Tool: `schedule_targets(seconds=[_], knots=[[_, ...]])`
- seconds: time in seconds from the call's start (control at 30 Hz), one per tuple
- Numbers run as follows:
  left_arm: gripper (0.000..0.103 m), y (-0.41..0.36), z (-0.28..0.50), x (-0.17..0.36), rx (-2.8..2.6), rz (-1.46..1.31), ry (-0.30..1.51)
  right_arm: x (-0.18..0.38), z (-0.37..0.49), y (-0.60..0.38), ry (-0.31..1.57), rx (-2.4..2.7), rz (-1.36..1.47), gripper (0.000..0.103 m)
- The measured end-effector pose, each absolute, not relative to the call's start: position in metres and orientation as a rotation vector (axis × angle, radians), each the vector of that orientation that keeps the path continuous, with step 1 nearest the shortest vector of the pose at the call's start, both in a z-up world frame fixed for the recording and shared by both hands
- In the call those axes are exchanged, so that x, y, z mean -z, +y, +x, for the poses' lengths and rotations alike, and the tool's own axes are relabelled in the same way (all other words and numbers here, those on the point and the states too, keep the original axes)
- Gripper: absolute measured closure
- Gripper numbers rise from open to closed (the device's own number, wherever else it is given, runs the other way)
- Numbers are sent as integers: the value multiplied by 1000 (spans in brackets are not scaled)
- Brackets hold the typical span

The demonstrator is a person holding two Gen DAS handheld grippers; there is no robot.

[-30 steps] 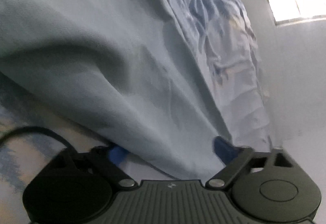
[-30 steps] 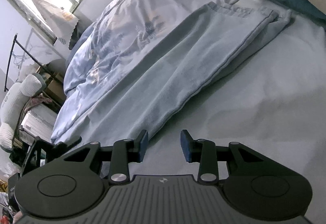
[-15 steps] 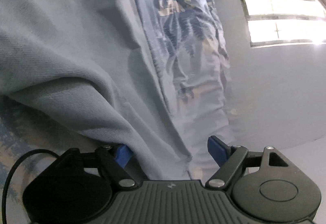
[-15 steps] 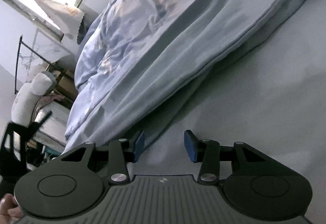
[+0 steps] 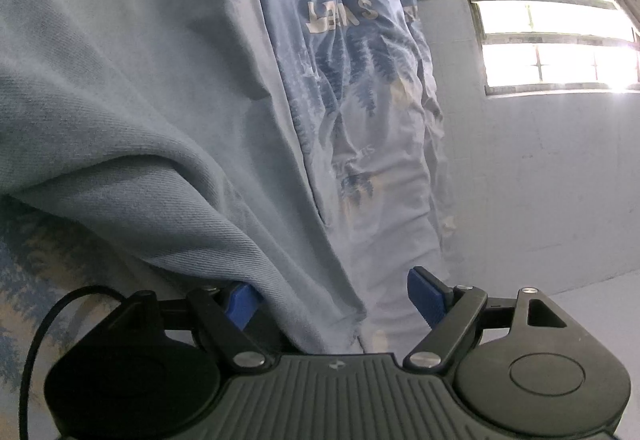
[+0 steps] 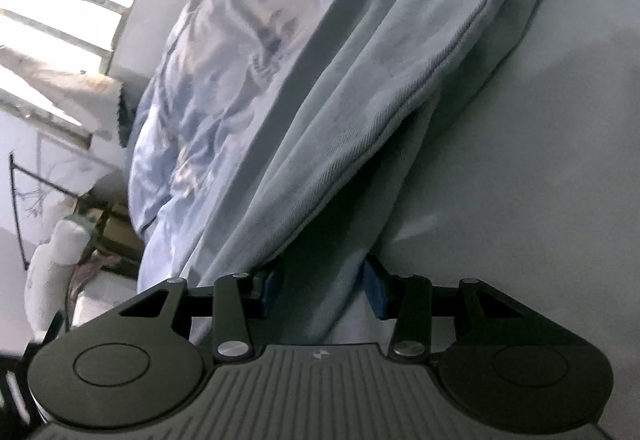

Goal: Fold clothes

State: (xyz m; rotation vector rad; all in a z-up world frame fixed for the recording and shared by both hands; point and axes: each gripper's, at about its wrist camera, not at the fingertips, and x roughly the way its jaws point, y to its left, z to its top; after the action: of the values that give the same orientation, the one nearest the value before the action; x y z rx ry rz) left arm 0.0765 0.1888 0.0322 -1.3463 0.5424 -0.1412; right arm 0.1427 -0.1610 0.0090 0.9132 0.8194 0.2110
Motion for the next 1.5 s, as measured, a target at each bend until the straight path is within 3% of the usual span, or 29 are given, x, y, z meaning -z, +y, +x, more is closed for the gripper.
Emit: schedule_targets(seconds=[0.07, 0.13, 0.17, 0.2, 0.6, 0.73, 0.93, 1.1, 1.23, 1.5], knots=[[24, 189, 77, -32, 141, -1339, 547, -7, 150, -159, 824, -205, 907, 59], [24, 190, 75, -31, 142, -1338, 550, -6, 145, -160, 824, -195, 903, 76], [24, 190, 75, -31, 143, -1340, 552, -6, 142, -162, 823, -189, 901, 90], [24, 191, 75, -31, 144, -1341, 554, -7, 138, -163, 821, -183, 899, 95], [24, 192, 73, -26, 133, -1327, 614, -4, 100, -179, 814, -117, 886, 103], [24, 191, 74, -23, 114, -1310, 647, -1, 99, -190, 834, -131, 935, 103], [23, 191, 73, -19, 88, -1277, 679, -15, 92, -219, 785, -58, 889, 86], [23, 189, 72, -16, 67, -1253, 703, -26, 102, -228, 770, -76, 795, 64], [23, 189, 72, -13, 51, -1250, 711, -31, 113, -213, 790, -130, 729, 59], [23, 192, 70, 0, 10, -1244, 752, -26, 129, -193, 729, -103, 656, 58]])
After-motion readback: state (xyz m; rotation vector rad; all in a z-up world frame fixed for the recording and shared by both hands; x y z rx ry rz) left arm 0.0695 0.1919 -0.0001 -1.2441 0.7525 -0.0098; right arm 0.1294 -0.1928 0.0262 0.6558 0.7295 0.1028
